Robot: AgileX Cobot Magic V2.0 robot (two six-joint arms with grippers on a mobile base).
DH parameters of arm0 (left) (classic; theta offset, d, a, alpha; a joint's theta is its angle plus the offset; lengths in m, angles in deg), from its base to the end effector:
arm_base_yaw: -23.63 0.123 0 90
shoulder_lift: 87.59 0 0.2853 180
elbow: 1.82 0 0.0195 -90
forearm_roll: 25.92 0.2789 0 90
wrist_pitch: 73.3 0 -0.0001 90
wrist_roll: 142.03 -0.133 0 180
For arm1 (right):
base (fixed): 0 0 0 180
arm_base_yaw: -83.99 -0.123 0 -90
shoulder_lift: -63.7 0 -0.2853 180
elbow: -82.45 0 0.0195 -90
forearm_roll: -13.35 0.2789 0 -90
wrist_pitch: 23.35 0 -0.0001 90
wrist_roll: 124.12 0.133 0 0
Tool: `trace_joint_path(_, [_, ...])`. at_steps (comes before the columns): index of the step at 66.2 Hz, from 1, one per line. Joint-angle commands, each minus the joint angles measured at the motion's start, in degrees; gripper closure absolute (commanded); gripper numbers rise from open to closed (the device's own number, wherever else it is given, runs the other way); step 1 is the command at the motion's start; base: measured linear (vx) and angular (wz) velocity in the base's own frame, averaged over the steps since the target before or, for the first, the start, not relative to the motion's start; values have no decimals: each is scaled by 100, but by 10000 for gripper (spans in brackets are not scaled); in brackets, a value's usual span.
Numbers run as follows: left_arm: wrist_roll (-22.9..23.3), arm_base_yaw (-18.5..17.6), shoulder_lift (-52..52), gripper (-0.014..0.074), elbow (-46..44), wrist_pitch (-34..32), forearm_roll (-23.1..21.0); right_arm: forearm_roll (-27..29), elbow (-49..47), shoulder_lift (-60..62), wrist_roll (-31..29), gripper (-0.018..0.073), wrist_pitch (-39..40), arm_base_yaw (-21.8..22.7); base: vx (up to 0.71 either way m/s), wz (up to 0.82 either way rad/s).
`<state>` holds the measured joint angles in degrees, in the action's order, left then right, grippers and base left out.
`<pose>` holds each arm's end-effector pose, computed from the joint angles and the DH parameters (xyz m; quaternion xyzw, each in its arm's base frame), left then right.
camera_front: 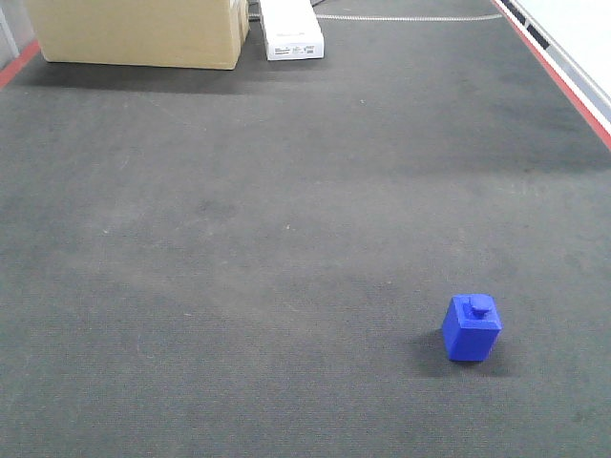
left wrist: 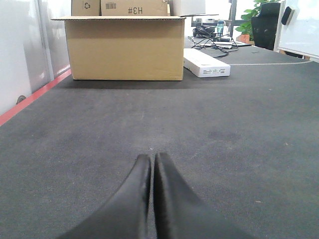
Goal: Pour parts from conveyor to right shelf
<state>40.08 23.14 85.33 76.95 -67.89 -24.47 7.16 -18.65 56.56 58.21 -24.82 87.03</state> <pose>0.1266 -0.0008 0.1948 -0.0019 0.7148 -0.0062 0.6993 0.1265 -0.0071 0.2029 -0.0039 0.6915 -0.0444 0.7210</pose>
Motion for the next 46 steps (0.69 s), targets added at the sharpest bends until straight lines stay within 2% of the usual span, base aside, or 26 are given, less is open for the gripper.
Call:
trace_joint_path(1, [42,-29,68,603,-112,-412,-35,-10,40,67,-44,568,434,-14,0,0])
trace_joint_path(46, [42,-29,68,603,-112,-412,-35,-10,40,67,-44,568,434,-14,0,0])
